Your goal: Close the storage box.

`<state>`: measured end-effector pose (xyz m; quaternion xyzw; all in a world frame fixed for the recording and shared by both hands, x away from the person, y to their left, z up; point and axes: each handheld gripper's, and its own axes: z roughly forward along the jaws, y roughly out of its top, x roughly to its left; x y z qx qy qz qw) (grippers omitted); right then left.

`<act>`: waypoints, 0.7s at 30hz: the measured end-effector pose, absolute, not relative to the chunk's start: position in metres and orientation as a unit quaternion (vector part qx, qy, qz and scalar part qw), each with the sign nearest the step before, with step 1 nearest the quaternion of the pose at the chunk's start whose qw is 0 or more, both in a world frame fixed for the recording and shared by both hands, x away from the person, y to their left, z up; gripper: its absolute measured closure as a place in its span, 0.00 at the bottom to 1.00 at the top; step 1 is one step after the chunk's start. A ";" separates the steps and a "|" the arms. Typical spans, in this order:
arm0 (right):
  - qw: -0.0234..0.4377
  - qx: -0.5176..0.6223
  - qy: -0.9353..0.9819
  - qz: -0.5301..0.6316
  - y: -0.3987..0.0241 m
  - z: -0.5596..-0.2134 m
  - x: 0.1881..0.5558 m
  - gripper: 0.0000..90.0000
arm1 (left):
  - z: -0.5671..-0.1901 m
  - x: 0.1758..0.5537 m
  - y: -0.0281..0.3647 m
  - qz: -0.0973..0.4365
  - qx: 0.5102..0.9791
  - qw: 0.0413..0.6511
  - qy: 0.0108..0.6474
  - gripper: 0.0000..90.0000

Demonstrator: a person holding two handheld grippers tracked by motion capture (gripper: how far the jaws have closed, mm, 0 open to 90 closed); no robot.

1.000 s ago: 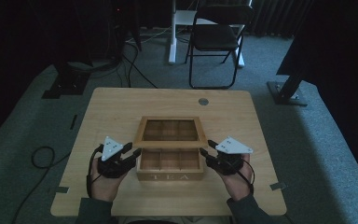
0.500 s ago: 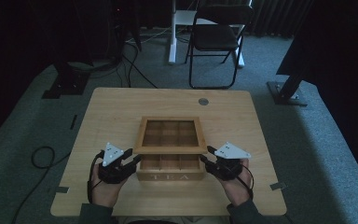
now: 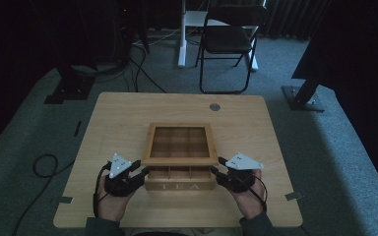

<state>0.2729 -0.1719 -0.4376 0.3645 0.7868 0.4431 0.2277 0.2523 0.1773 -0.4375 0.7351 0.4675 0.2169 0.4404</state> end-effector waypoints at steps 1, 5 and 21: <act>0.227 0.364 0.787 0.443 -0.172 -0.438 0.273 0.63 | -0.438 0.252 0.177 0.216 0.734 0.442 0.468 0.65; 0.225 0.363 0.789 0.442 -0.172 -0.440 0.273 0.63 | -0.441 0.251 0.177 0.215 0.734 0.442 0.469 0.65; 0.219 0.367 0.792 0.437 -0.171 -0.447 0.271 0.62 | -0.446 0.247 0.176 0.203 0.737 0.442 0.469 0.65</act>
